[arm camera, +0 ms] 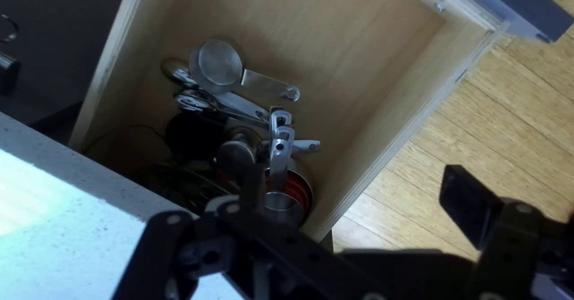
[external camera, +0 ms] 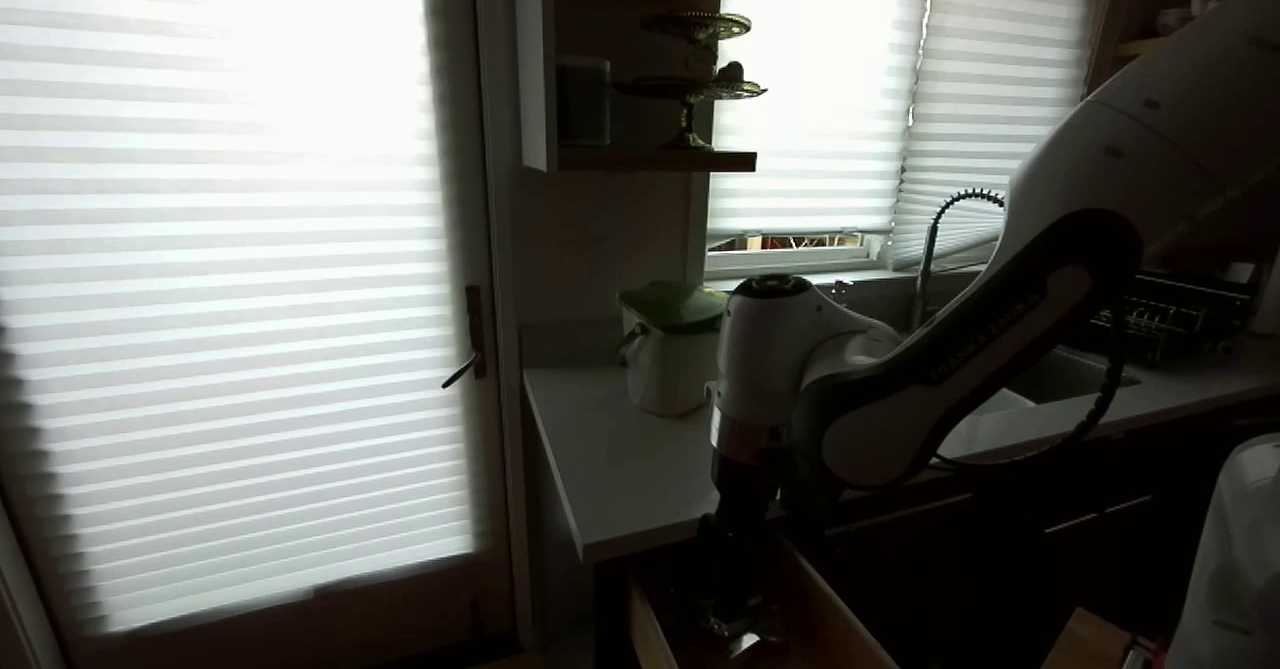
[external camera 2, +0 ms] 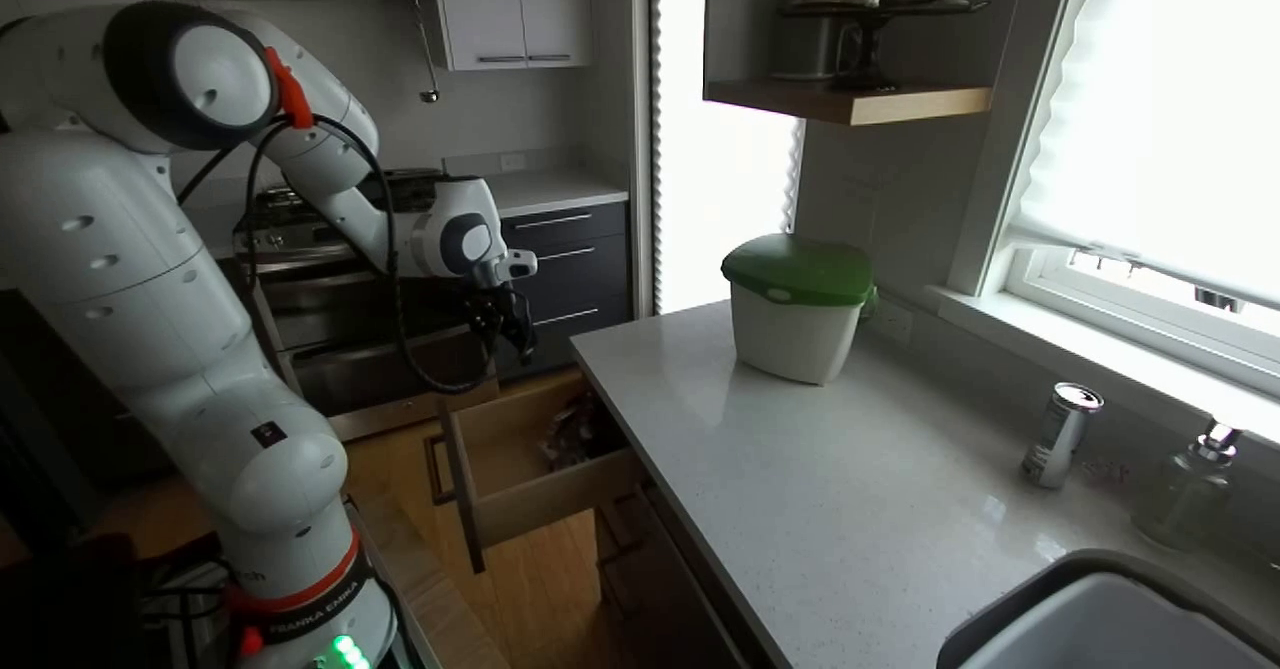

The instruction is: Remove a measuring cup from the drawer

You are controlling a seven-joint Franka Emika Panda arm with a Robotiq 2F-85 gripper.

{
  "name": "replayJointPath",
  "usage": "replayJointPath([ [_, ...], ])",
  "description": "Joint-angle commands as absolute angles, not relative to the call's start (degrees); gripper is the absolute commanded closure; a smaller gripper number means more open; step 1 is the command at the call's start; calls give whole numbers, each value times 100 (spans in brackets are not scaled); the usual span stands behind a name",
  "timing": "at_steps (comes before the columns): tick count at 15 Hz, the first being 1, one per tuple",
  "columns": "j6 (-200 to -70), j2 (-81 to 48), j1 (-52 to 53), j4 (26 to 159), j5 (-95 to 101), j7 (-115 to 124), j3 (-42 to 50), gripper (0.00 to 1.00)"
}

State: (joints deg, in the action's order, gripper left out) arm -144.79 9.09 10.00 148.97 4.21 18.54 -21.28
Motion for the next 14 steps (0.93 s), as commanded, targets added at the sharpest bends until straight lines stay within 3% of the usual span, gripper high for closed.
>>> replayJointPath([
  [1,-14717,754,1129,14890,498,1846,-1928,0],
  [14,-15697,-182,1055,14722,816,1749,-1536,0],
])
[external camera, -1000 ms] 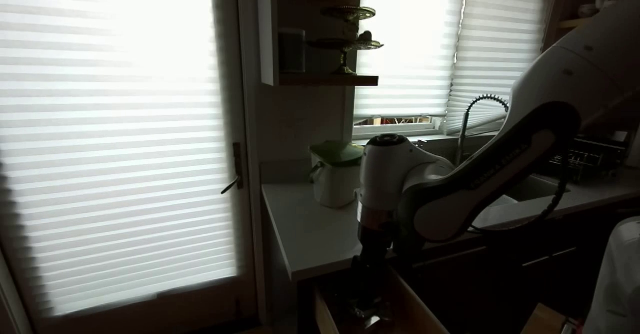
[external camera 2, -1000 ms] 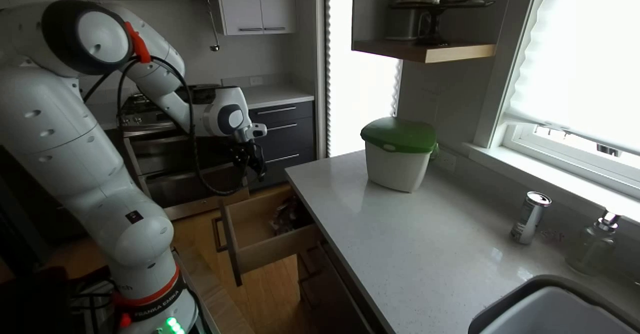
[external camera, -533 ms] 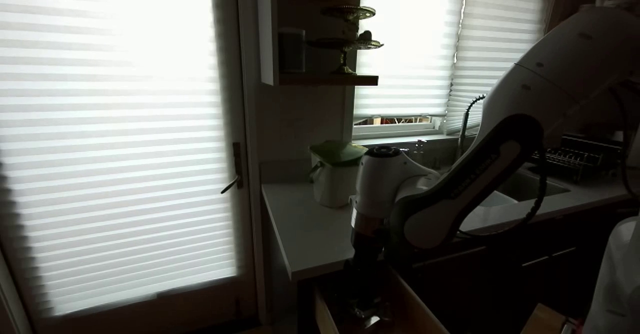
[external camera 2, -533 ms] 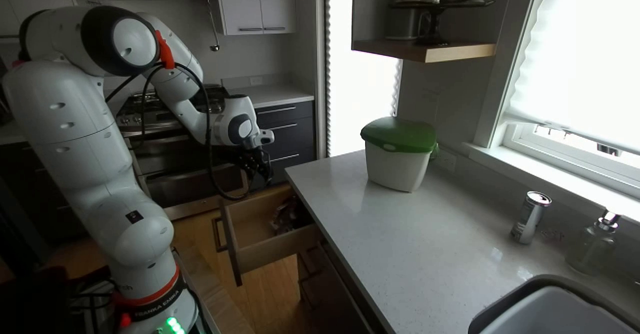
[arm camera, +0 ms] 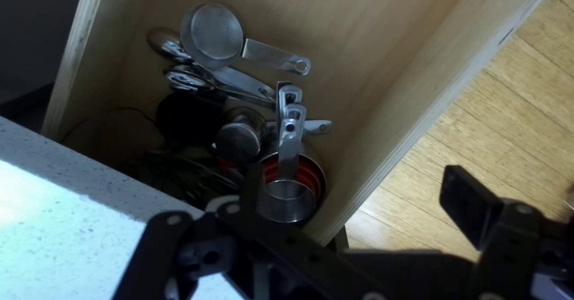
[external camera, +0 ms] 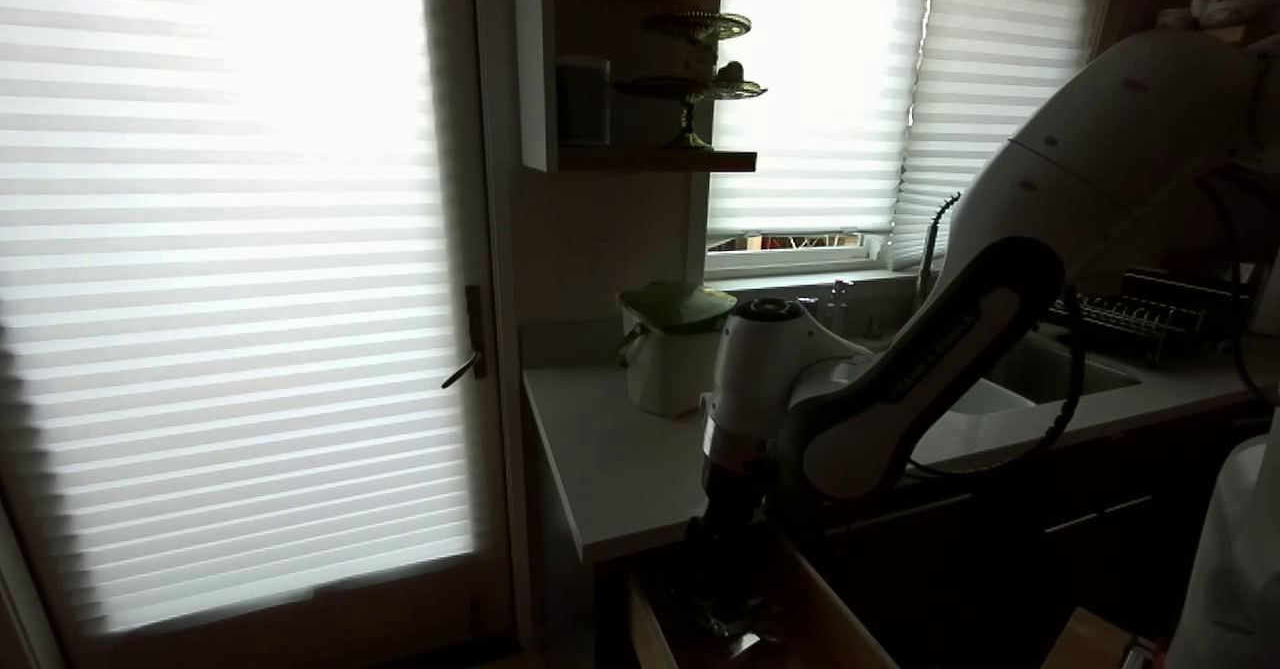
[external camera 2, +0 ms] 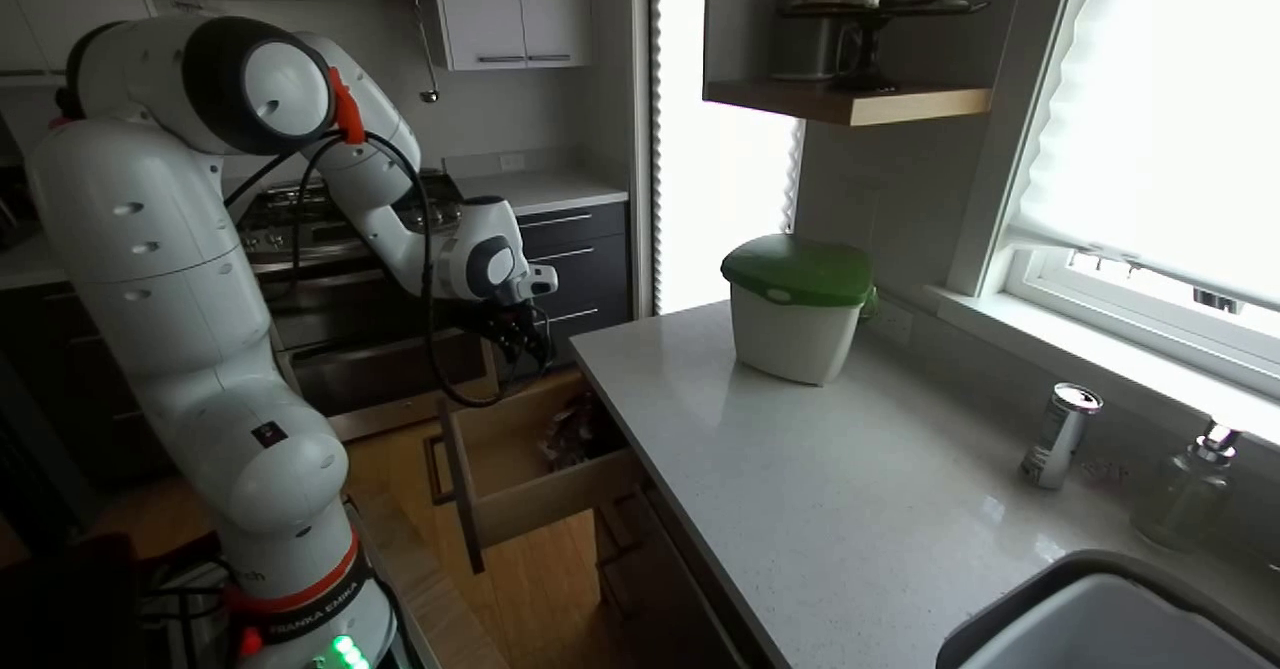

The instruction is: Remove a measuring cup from the drawer

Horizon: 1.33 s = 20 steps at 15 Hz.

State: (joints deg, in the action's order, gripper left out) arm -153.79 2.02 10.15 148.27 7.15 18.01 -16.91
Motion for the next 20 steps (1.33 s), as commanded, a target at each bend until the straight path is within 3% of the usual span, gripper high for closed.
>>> replayJointPath([
  [1,-15818,-286,1061,14716,856,1750,-1488,0],
  [17,-17312,-1846,1276,14209,1873,2085,-614,0],
  [18,-17350,-1923,1303,14172,1859,2075,-568,1],
  [20,-17370,-2047,1360,14106,1823,2051,-501,13],
])
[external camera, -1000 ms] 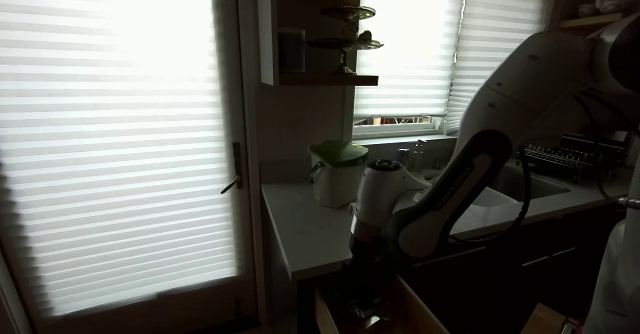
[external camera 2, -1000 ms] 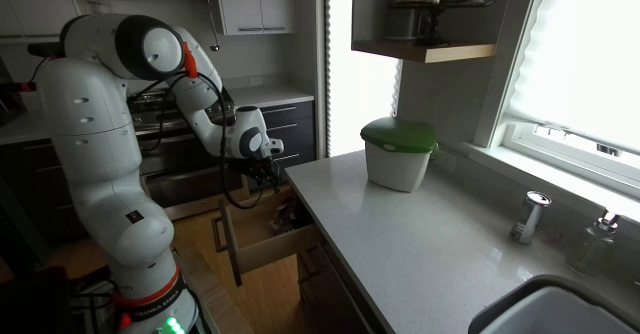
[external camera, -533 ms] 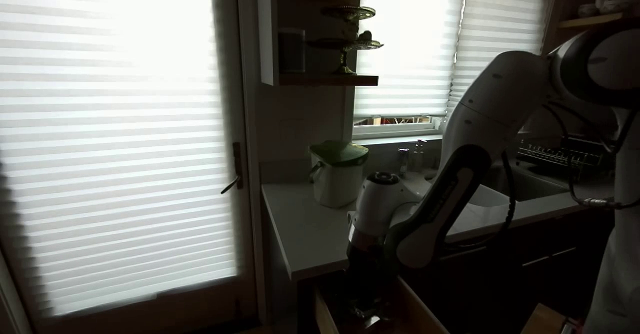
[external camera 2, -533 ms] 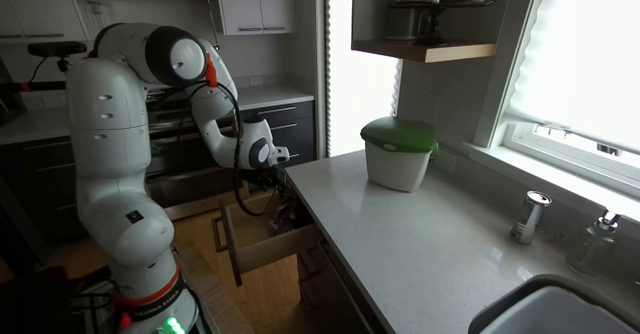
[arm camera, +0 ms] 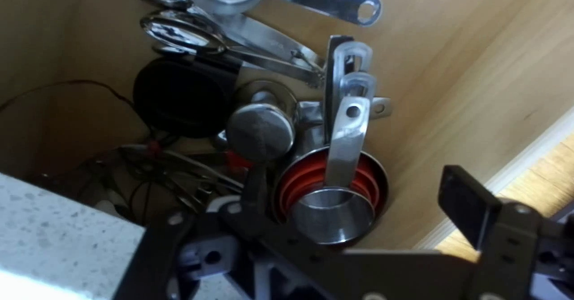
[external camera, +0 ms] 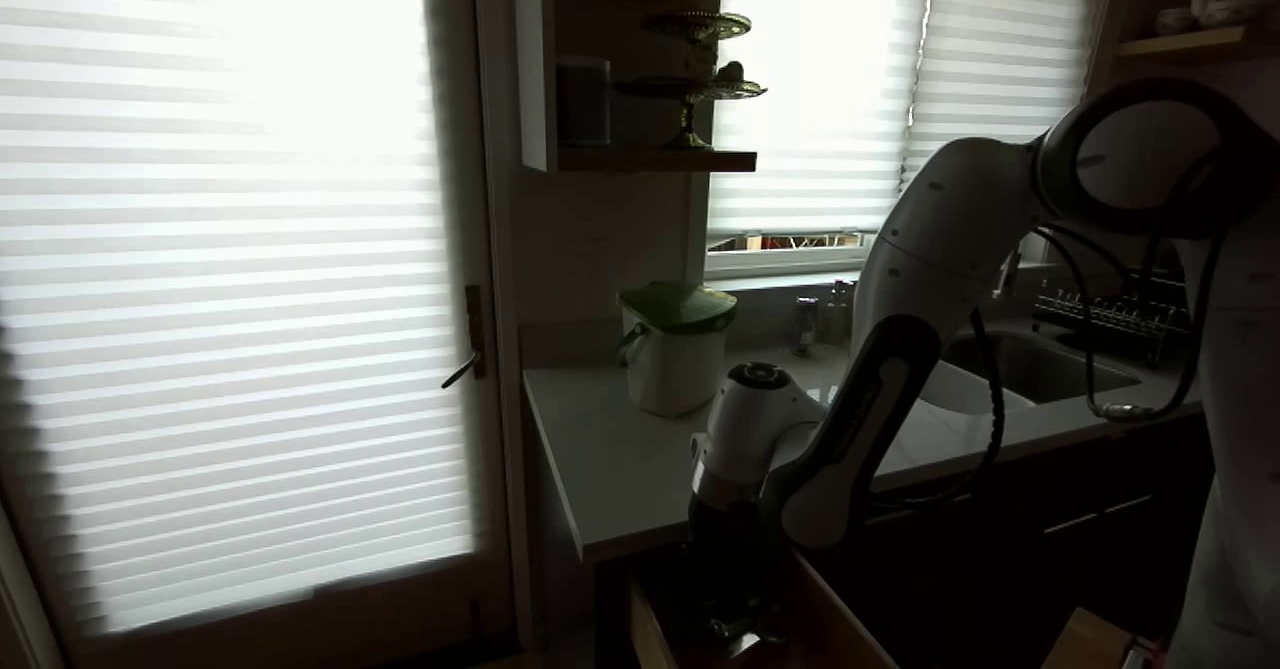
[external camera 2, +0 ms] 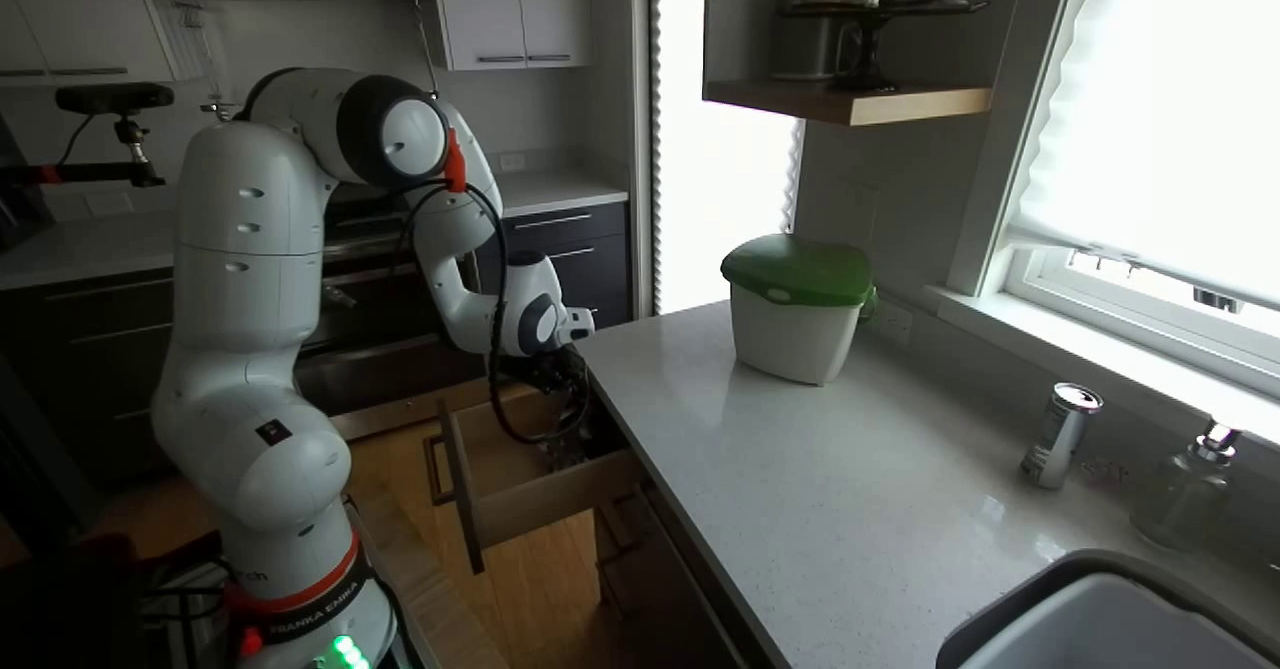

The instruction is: Remove a measuring cup from the drawer

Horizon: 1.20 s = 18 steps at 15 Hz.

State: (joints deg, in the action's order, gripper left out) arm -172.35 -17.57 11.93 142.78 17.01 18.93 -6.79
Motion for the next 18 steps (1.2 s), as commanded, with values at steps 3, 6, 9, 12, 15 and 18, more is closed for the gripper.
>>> replayJointPath([
  [3,-17422,-2195,1464,14034,1799,2046,-400,34],
  [6,-17514,-2298,1618,13979,1820,2074,-221,34],
  [9,-17635,-2383,1707,13959,1761,2035,-114,37],
  [12,-17706,-2459,1715,13936,1724,2002,-105,47],
  [15,-17726,-2515,1697,13924,1707,1985,-122,56],
  [18,-17709,-2543,1658,13920,1687,1966,-160,63],
])
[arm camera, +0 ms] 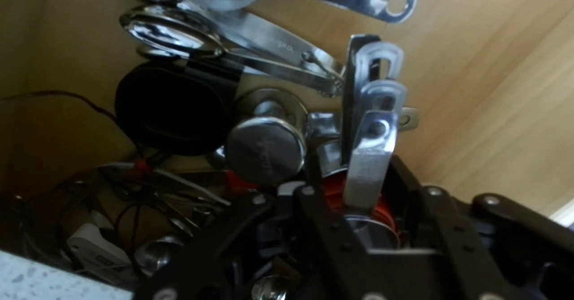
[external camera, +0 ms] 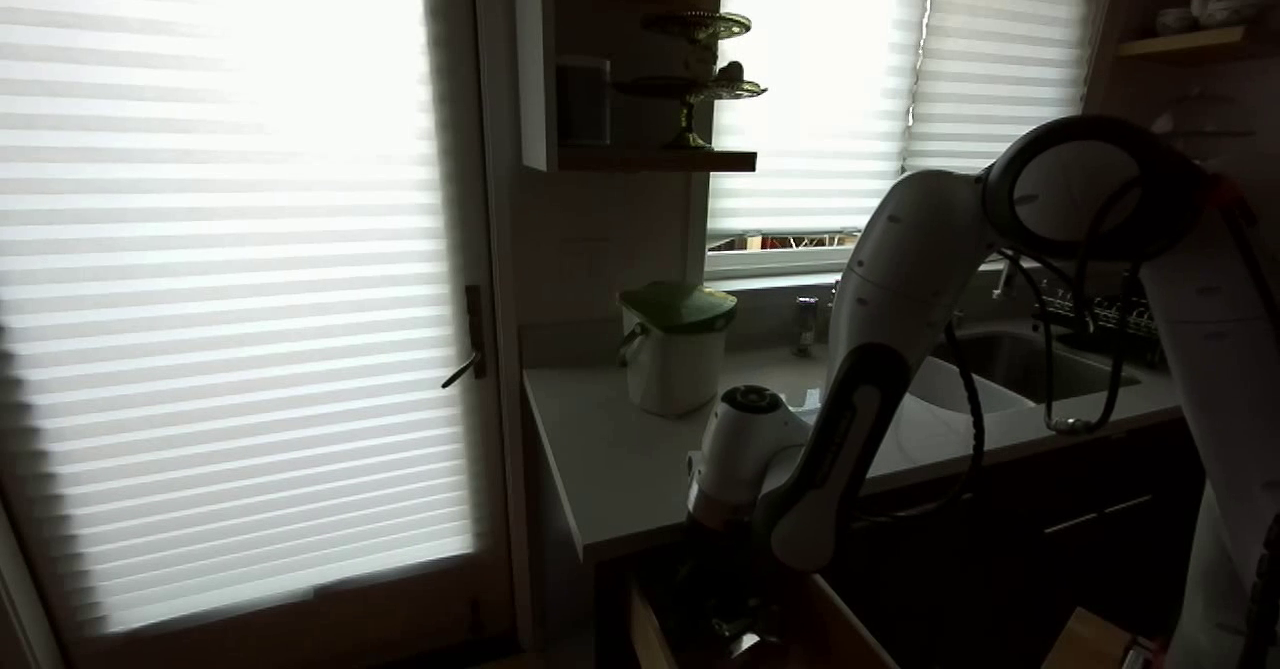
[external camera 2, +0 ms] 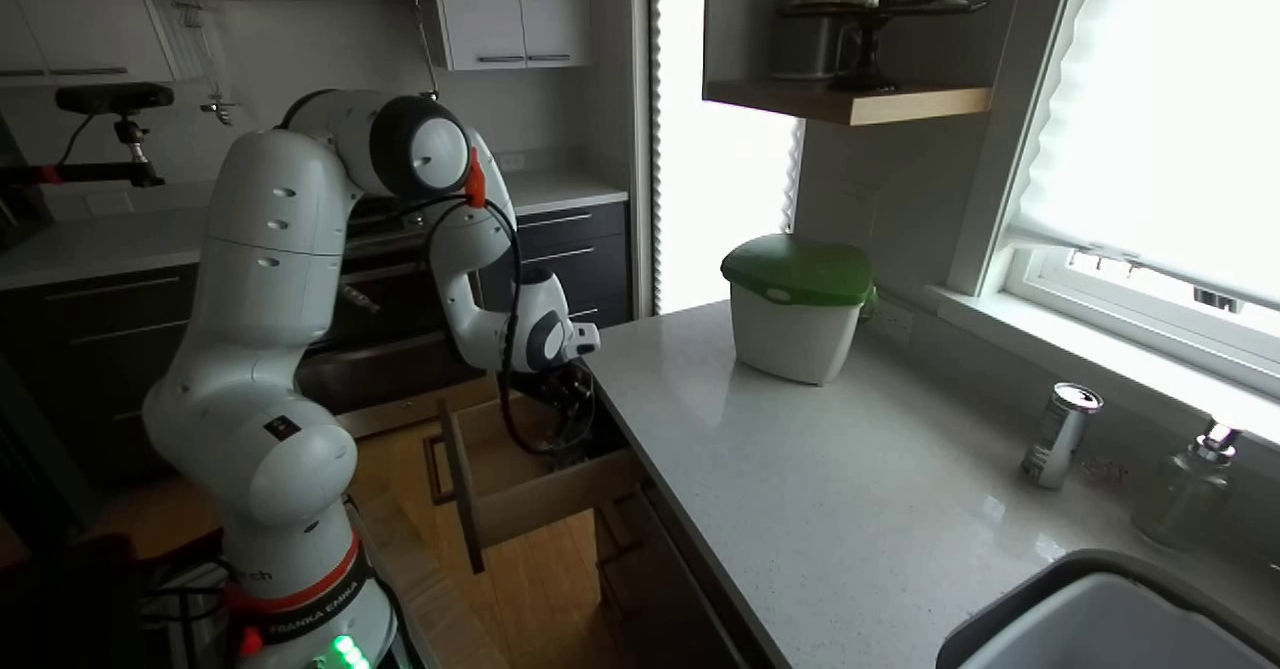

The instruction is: Remove a measuring cup from the drawer

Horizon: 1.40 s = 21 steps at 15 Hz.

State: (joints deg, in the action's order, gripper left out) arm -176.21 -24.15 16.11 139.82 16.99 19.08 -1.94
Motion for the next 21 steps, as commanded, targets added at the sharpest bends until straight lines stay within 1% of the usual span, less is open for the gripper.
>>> replayJointPath([
  [1,-17705,-2546,1647,13920,1681,1962,-170,68],
  [2,-17703,-2541,1640,13925,1677,1959,-176,69],
  [3,-17700,-2530,1621,13932,1668,1951,-196,80],
  [4,-17681,-2511,1634,13937,1672,1957,-182,81],
  [5,-17676,-2498,1627,13943,1669,1953,-191,85],
  [6,-17655,-2466,1622,13957,1666,1949,-202,93],
  [7,-17653,-2447,1649,13962,1678,1963,-173,88],
  [8,-17645,-2420,1643,13975,1677,1959,-178,92],
  [10,-17626,-2372,1598,13999,1662,1934,-226,94],
  [19,-17659,-2106,1258,14178,1583,1851,-524,94],
  [21,-17674,-2040,1048,14258,1522,1796,-719,94],
])
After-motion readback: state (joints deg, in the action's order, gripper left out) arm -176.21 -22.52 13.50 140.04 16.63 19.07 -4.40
